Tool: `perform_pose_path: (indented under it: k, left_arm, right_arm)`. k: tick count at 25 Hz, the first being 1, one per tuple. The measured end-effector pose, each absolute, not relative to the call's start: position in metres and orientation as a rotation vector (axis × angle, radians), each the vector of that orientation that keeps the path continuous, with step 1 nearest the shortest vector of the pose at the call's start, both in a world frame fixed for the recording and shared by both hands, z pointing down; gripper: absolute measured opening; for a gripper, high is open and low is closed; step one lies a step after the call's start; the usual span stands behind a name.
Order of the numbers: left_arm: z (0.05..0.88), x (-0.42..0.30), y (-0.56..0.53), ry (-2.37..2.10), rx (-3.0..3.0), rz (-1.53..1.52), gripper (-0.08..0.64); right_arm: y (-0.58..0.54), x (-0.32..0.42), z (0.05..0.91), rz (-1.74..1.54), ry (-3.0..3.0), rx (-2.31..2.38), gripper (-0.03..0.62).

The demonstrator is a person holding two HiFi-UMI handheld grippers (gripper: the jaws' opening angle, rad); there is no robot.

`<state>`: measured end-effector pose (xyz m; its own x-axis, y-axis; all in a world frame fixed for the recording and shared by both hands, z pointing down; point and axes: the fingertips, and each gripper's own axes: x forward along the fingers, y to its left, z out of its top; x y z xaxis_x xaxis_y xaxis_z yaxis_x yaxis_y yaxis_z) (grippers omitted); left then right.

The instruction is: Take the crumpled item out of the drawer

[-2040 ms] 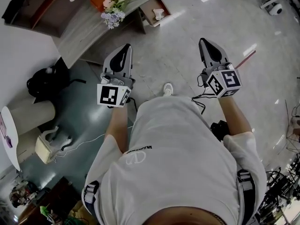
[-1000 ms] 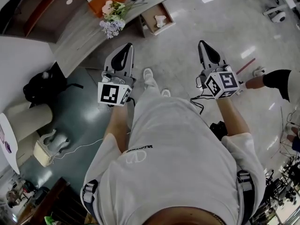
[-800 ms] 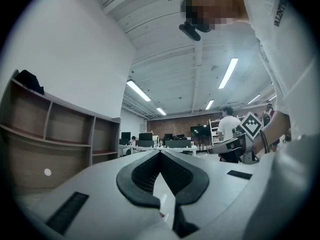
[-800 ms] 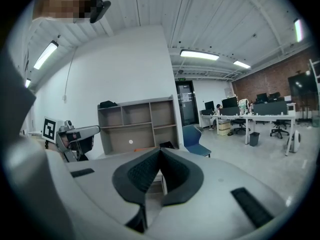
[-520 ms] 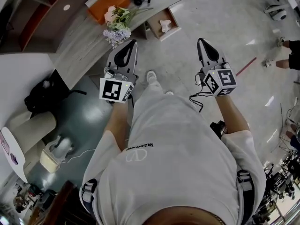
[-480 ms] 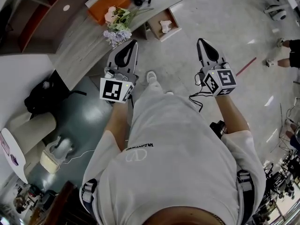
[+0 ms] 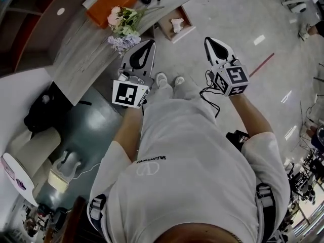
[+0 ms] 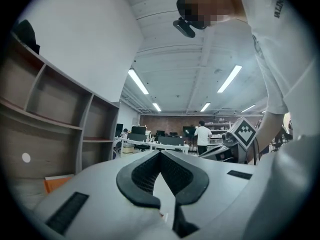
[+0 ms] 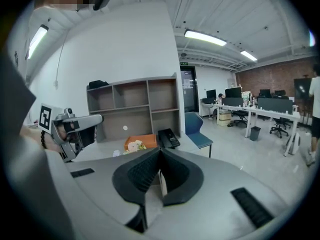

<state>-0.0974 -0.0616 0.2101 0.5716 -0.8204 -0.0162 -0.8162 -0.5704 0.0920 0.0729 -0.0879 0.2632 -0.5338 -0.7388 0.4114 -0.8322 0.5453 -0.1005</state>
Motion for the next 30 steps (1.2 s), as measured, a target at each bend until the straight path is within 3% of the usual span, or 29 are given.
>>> perform_pose_path:
  k: [9, 30]
  left_arm:
    - [0.269, -0.068, -0.097, -1.36, 2.645, -0.018, 0.0]
    - [0.506, -0.045, -0.172, -1.392, 2.346, 0.135, 0.0]
  right_arm:
    - [-0.127, 0.073, 0.319, 0.523, -2.419, 1.29, 0.002]
    - [-0.201, 0.072, 0.556, 0.834, -2.227, 1.259, 0.002]
